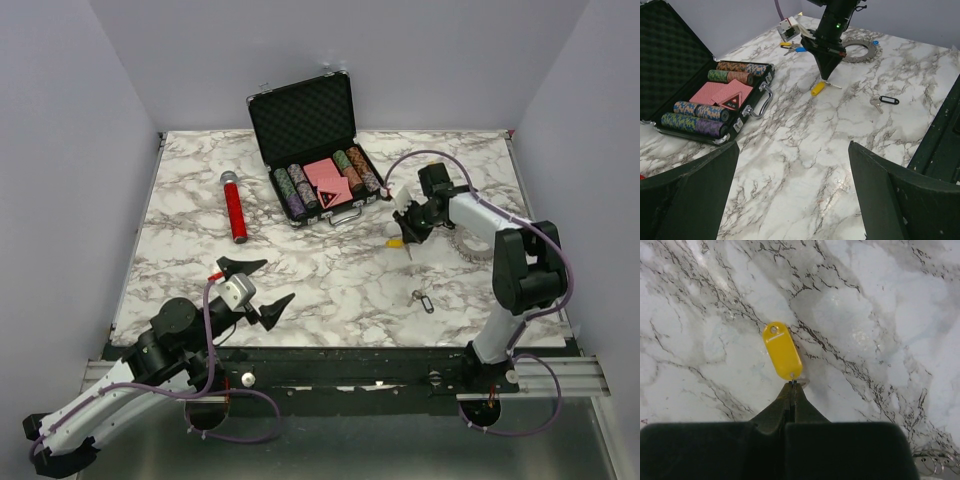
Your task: Put the keys on the keyring
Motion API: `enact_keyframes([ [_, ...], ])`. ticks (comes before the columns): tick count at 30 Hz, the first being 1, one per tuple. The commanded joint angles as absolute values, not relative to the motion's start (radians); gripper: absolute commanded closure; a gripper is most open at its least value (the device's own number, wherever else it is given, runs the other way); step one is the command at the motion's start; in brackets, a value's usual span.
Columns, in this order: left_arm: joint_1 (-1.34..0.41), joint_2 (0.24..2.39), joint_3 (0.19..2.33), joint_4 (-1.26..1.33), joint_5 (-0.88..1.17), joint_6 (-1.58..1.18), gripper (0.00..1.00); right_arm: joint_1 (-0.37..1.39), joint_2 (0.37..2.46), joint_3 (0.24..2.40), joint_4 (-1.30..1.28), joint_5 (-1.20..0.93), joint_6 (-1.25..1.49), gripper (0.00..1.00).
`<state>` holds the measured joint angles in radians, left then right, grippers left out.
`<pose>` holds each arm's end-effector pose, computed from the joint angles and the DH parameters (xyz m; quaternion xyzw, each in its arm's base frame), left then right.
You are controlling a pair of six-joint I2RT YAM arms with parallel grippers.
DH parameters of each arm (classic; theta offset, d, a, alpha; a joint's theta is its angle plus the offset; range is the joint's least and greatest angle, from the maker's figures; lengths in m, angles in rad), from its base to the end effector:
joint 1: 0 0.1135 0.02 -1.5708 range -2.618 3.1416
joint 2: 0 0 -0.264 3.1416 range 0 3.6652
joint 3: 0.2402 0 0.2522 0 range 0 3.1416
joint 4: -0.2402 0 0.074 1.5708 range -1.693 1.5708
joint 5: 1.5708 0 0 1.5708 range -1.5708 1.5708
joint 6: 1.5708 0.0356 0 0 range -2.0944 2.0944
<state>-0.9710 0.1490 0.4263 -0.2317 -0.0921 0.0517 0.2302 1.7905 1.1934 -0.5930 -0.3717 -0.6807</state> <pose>0.0521 -0.0703 0.2824 0.3087 0.6181 -0.2919 0.6614 0.3414 0.0933 0.1835 -0.4559 0.8513 0.1353 0.2218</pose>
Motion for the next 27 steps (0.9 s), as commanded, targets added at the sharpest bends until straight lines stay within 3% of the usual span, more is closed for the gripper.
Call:
enact_keyframes([
  [1, -0.977, 0.143, 0.442, -0.262, -0.066, 0.04, 0.01, 0.219, 1.646, 1.18, -0.615, -0.388, -0.69, 0.99],
  [13, -0.976, 0.129, 0.442, -0.261, -0.06, 0.041, 0.01, 0.121, 1.348, 1.059, -0.815, -0.23, -0.845, 0.99],
  [19, -0.976, 0.13, 0.445, -0.262, -0.058, 0.041, 0.01, 0.106, 1.46, 1.092, -0.847, -0.161, -0.877, 0.99],
  [27, -0.976, 0.141, 0.445, -0.265, -0.06, 0.043, 0.01, 0.162, 1.699, 1.199, -0.798, -0.256, -0.822, 0.99],
])
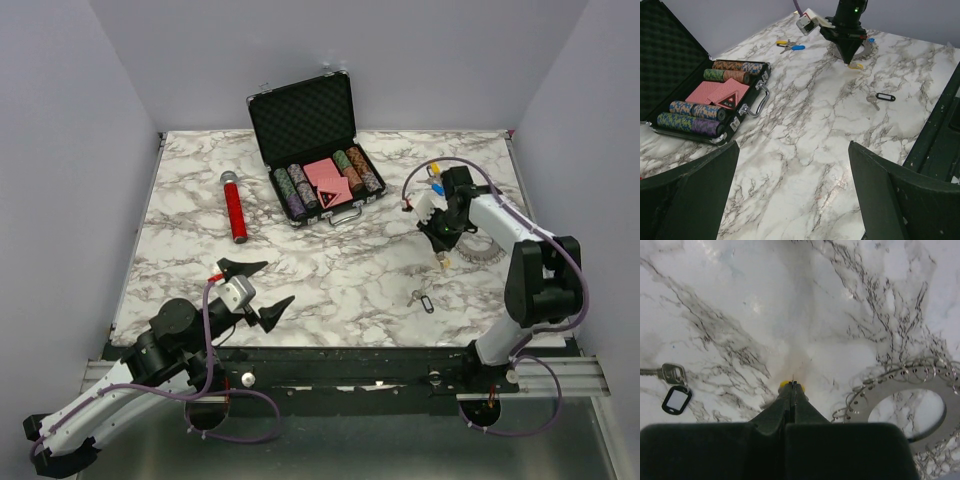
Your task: Put the keys on the keyring
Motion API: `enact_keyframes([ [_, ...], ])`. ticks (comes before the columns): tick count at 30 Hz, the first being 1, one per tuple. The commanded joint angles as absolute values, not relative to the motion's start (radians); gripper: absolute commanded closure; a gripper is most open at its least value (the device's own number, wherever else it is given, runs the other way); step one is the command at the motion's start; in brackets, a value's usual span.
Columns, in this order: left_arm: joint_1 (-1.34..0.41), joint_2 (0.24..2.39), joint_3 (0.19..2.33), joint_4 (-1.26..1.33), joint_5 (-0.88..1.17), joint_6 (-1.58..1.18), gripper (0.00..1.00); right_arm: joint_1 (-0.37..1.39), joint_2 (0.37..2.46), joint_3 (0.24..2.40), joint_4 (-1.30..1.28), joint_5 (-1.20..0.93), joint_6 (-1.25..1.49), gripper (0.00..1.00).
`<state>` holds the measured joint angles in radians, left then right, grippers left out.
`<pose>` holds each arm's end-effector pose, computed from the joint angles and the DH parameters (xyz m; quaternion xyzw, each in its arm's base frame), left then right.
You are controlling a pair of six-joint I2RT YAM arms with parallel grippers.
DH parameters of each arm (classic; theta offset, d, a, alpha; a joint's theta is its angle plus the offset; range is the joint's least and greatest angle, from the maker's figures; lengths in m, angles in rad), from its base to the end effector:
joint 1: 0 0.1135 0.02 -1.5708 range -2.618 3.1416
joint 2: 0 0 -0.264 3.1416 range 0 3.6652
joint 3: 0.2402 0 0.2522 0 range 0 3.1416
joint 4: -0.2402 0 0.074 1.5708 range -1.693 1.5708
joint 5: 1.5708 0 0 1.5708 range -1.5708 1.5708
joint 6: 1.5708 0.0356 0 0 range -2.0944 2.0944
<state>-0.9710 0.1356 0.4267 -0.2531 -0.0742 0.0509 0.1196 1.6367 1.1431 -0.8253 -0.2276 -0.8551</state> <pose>0.0503 -0.0689 0.2811 0.3156 0.6176 -0.2966 0.6565 0.3055 0.0448 0.2084 -0.4742 0.8642 0.0602 0.1570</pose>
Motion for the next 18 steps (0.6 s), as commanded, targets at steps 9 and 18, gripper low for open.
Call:
enact_keyframes([
  [9, -0.976, 0.155, 0.443, -0.264, -0.055, 0.049, 0.01, 0.252, 1.858, 1.318, -0.724, -0.282, -0.732, 0.99],
  [18, -0.976, 0.163, 0.442, -0.262, -0.051, 0.052, 0.01, 0.275, 1.908, 1.321, -0.706, -0.298, -0.719, 0.99],
])
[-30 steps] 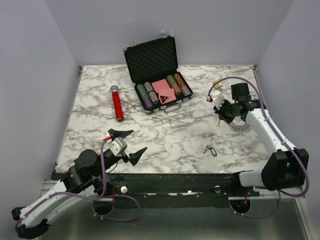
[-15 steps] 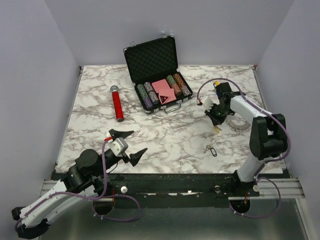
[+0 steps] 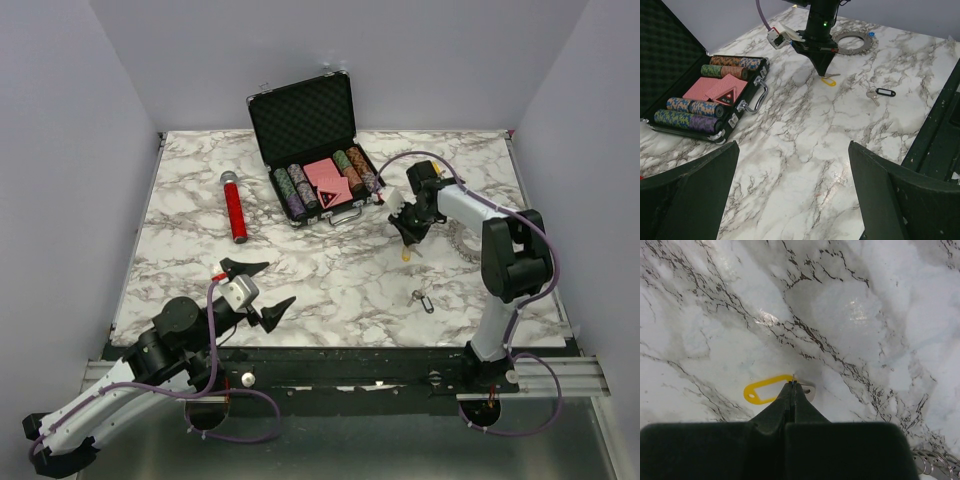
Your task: Put the keys on the keyring
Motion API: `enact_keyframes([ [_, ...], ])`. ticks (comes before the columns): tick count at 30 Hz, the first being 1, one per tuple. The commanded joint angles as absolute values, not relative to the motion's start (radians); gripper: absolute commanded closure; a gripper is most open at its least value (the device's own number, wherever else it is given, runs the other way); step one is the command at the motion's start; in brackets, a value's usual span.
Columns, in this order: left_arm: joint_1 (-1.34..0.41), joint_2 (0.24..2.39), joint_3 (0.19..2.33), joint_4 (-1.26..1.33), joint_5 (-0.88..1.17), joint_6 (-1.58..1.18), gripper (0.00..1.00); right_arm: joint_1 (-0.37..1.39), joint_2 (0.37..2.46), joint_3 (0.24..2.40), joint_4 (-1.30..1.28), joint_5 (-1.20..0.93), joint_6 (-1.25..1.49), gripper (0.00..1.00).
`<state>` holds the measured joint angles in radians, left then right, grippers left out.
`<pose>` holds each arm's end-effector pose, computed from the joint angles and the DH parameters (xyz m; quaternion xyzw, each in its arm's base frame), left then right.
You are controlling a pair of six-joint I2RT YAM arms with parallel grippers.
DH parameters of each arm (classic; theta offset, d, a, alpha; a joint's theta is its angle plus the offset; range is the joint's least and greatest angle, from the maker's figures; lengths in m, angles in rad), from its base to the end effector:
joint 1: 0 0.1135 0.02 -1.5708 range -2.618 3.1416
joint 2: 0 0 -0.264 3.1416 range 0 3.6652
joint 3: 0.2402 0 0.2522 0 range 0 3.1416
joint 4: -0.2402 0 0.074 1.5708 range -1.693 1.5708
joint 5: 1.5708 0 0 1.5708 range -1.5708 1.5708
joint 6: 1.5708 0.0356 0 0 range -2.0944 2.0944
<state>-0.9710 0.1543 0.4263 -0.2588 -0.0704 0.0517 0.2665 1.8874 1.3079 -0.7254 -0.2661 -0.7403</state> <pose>0.0520 -0.0716 0.2791 0.3217 0.6244 -0.2934 0.6485 0.3530 0.1061 0.1759 -0.4893 0.8521 0.0970 0.1586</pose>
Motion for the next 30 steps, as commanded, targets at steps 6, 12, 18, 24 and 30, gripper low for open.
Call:
enact_keyframes([
  [6, -0.976, 0.163, 0.443, -0.262, -0.046, 0.052, 0.01, 0.279, 1.919, 1.318, -0.706, -0.298, -0.713, 0.94],
  [12, -0.976, 0.161, 0.445, -0.264, -0.046, 0.052, 0.01, 0.287, 1.918, 1.322, -0.71, -0.298, -0.71, 0.85],
  [18, -0.976, 0.161, 0.443, -0.267, -0.046, 0.052, 0.01, 0.287, 1.896, 1.333, -0.724, -0.302, -0.703, 0.76],
  [24, -0.976, 0.156, 0.445, -0.265, -0.045, 0.052, 0.01, 0.284, 1.852, 1.356, -0.747, -0.284, -0.69, 0.67],
  [30, -0.976, 0.146, 0.446, -0.267, -0.044, 0.049, 0.01, 0.239, 1.754, 1.364, -0.767, -0.325, -0.669, 0.6],
])
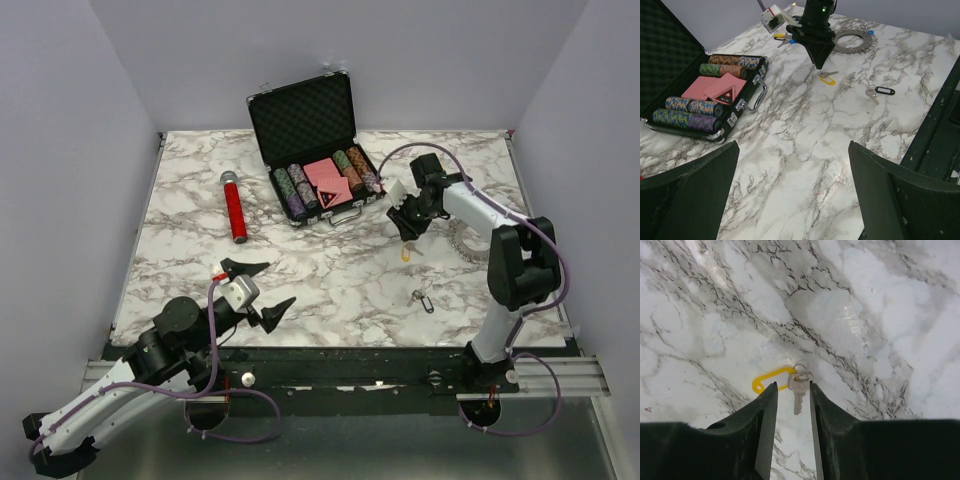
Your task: Put the keys on the keyring
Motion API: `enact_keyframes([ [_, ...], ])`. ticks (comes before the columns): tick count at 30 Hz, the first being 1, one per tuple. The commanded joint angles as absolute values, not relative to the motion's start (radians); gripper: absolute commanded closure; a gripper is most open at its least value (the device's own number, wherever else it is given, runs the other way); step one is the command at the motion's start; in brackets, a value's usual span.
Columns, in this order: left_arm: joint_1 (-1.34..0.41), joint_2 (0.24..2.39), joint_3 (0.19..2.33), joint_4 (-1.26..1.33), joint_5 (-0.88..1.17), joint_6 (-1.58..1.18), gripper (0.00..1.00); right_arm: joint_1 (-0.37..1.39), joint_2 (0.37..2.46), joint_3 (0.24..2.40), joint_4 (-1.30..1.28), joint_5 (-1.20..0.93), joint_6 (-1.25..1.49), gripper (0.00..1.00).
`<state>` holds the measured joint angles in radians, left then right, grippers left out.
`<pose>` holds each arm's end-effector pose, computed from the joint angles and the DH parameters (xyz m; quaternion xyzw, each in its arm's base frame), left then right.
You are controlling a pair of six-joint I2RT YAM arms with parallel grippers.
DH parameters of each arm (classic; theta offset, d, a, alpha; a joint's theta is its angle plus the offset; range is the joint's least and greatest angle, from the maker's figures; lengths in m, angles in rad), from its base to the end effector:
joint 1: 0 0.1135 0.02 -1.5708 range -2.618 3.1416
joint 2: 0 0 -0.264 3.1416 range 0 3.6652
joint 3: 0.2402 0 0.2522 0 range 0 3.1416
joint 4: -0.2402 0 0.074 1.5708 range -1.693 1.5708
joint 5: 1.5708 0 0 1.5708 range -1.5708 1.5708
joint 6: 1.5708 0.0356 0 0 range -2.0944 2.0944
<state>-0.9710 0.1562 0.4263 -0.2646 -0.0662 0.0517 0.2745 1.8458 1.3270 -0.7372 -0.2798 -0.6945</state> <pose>0.0521 -0.0720 0.2784 0.3244 0.6261 -0.2935 0.6455 0.3512 0.1091 0.1953 -0.4749 0.8553 0.1023 0.1805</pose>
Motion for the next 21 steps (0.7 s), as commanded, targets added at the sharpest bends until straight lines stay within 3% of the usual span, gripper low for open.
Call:
enact_keyframes([
  [1, -0.976, 0.144, 0.448, -0.265, -0.046, 0.051, 0.01, 0.217, 1.732, 1.361, -0.769, -0.35, -0.661, 0.59],
  [10, -0.974, 0.126, 0.445, -0.262, -0.051, 0.048, 0.01, -0.145, 1.539, 1.189, -0.6, -0.685, -0.508, 0.55],
  [14, -0.974, 0.135, 0.448, -0.265, -0.052, 0.048, 0.01, -0.306, 1.56, 1.167, -0.532, -0.865, -0.371, 0.5],
  [21, -0.974, 0.13, 0.448, -0.268, -0.063, 0.046, 0.01, -0.356, 1.646, 1.213, -0.551, -0.913, -0.35, 0.45],
])
